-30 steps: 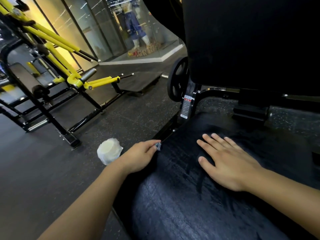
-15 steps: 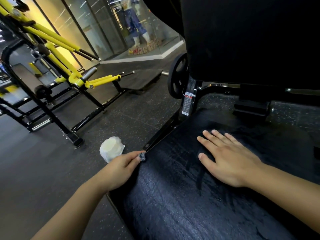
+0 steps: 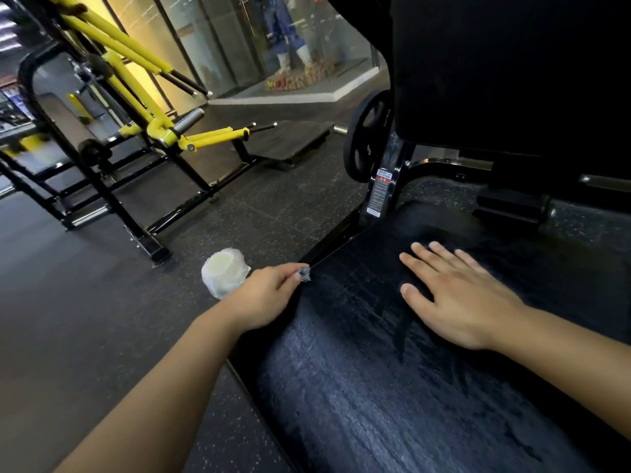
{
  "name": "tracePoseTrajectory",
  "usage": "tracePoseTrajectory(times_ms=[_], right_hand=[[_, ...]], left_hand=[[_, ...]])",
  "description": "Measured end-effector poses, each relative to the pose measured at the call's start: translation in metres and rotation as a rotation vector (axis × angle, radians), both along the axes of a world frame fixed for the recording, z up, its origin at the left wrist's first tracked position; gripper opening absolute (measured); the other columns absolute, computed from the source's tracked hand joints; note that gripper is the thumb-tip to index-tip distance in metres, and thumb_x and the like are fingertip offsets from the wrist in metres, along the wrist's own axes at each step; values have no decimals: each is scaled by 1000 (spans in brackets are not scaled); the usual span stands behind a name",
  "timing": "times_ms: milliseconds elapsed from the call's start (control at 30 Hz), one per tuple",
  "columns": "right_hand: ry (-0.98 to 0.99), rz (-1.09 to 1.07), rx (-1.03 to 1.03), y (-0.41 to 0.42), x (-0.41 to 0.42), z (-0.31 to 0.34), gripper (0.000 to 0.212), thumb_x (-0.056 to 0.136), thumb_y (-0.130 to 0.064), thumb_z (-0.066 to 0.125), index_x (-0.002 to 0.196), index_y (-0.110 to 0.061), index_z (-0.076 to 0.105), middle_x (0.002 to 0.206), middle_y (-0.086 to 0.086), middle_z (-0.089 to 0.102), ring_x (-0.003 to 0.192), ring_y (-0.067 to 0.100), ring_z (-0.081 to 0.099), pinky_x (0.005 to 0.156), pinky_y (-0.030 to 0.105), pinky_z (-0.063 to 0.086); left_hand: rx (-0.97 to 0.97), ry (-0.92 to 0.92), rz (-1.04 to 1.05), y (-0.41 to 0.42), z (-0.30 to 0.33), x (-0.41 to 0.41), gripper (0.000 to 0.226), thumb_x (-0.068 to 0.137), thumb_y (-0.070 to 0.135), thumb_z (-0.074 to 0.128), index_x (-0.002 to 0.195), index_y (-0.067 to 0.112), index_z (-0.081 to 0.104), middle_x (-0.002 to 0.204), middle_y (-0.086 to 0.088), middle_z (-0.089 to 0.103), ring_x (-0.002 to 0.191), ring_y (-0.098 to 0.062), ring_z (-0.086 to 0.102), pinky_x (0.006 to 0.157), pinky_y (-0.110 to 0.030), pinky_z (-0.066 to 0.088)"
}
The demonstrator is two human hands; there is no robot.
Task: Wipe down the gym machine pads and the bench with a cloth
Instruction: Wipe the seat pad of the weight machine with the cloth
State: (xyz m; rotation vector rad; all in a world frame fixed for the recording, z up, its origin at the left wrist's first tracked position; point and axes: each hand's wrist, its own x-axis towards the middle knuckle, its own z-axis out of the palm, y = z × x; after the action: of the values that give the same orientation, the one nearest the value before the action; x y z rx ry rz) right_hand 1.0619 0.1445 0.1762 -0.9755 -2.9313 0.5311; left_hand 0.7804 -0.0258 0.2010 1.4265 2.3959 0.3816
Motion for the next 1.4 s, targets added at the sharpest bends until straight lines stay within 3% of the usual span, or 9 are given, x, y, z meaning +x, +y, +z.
tracePoseTrajectory(times_ms=[233,567,733,900,1067,1167,1333,1400], right_hand=[[9,30,-15,-1,-1,1,65,106,-58,17,166,-32,8,173,-12,-3,158,9,-11,129,39,-7],[26,95,-49,-5,-6,4,59,110,-48,21,165,-31,11,173,-13,1,158,8,-7,129,38,-5],[32,138,-41,-12,-9,2,59,109,-48,22,165,-33,13,173,-13,3,158,8,-6,129,38,-4],[31,179,-63,-21,-16,5,58,110,-47,22,165,-32,13,173,-13,2,158,8,-6,129,38,-4],[36,196,-61,-31,-24,6,58,110,-47,22,165,-32,14,173,-13,3,159,10,-5,129,40,-4],[47,190,-61,-32,-22,4,58,110,-48,21,165,-33,13,172,-14,3,159,9,-6,128,38,-6],[48,186,-49,-33,-22,2,58,109,-48,20,165,-33,13,172,-14,3,159,9,-6,128,38,-6],[47,181,-46,-34,-22,2,58,109,-48,20,165,-33,13,173,-14,2,159,9,-7,128,38,-6]], left_hand=[[-18,-10,46,-35,0,-6,31,109,40,44,133,42,62,119,20,69,115,-4,61,105,-28,43],[2,12,64,-36,3,5,30,110,36,42,131,38,63,120,14,69,115,-10,60,102,-29,42],[-44,82,98,-61,9,11,21,110,35,39,114,42,59,99,17,64,99,-10,59,84,-26,39],[-87,36,99,-46,12,7,29,110,34,40,126,31,65,116,8,69,112,-14,60,96,-29,42],[-48,-32,126,-45,9,2,26,110,36,43,117,32,68,110,10,69,110,-13,61,101,-31,43],[-32,-27,147,-66,12,6,23,109,38,43,96,41,62,98,20,66,98,-4,60,86,-24,42],[-42,-8,199,-99,14,6,22,109,44,40,106,46,62,100,21,69,97,0,61,87,-29,47],[-48,-7,207,-95,17,6,25,109,42,41,96,42,62,91,17,69,90,-1,62,79,-27,46]])
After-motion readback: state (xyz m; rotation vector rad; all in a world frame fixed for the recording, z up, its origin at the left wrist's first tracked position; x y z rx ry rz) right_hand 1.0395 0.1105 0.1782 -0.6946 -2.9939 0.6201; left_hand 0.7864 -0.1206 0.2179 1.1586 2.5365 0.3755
